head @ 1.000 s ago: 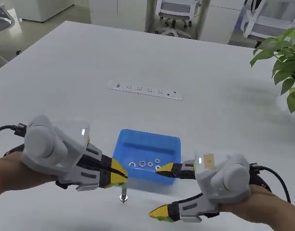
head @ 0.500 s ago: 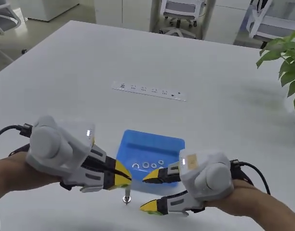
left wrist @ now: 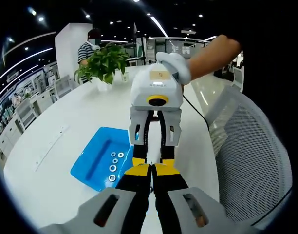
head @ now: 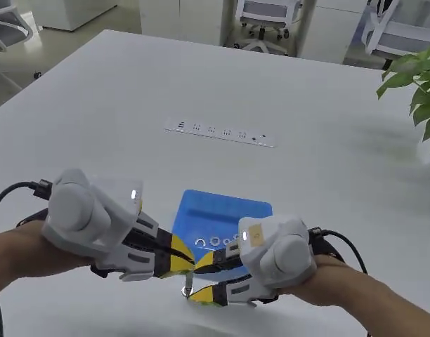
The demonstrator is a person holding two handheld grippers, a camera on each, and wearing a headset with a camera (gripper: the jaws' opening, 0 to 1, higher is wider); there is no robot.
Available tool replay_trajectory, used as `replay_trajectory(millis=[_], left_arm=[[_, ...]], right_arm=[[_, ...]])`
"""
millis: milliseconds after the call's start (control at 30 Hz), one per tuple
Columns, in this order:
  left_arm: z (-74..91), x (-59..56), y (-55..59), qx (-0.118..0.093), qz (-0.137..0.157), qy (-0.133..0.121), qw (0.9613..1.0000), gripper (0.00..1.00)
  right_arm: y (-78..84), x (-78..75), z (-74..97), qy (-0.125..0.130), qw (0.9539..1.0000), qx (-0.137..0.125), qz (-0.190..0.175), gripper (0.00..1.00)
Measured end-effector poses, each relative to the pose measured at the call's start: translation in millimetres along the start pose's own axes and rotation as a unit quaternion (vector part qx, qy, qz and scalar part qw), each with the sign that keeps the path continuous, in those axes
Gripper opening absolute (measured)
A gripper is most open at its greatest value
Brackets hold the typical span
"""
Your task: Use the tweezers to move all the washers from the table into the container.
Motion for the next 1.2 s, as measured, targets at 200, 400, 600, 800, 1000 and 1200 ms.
replay_trajectory(millis=[200, 400, 600, 800, 1000, 1200], left_arm=[[-0.5, 0.4, -0.4, 0.001, 0.000, 0.001, 1.0000, 0.05], [0.9, 1.4, 0.9, 0.001, 0.003, -0.002, 1.0000, 0.05], [2.3, 1.1, 1.7, 0.001, 0.005, -0.004, 1.0000, 0.05], [3.3, 0.6, 2.4, 0.002, 0.006, -0.005, 1.0000, 0.05], [2.3, 0.7, 2.2, 0.002, 0.007, -0.005, 1.0000, 0.05], [1.4, 0.5, 1.6, 0.001, 0.007, -0.005, 1.0000, 0.05]], right_arm=[[-0.3, -1.1, -4.4, -0.004, 1.0000, 0.000, 0.001, 0.13], [-1.2, -0.8, -7.2, -0.008, 1.0000, -0.002, 0.001, 0.11], [-0.8, 0.1, -10.0, -0.008, 0.9999, -0.005, -0.010, 0.10], [-0.5, 0.0, -10.7, -0.004, 0.9998, -0.007, -0.017, 0.09], [-0.4, 0.4, -9.8, 0.000, 0.9997, -0.007, -0.024, 0.08], [-0.6, 0.3, -9.1, 0.001, 0.9997, -0.005, -0.023, 0.08]])
Point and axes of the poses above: the centre of the closed fingertips' face, and the gripper's own axes: z roughly backward along the fingers, x roughly to its left, y roughly out of its underside, the point moved 3 cm from there along z, roughly backward along the fingers, and after that the axes turned 2 degrees about -x, right-handed, at the moved point
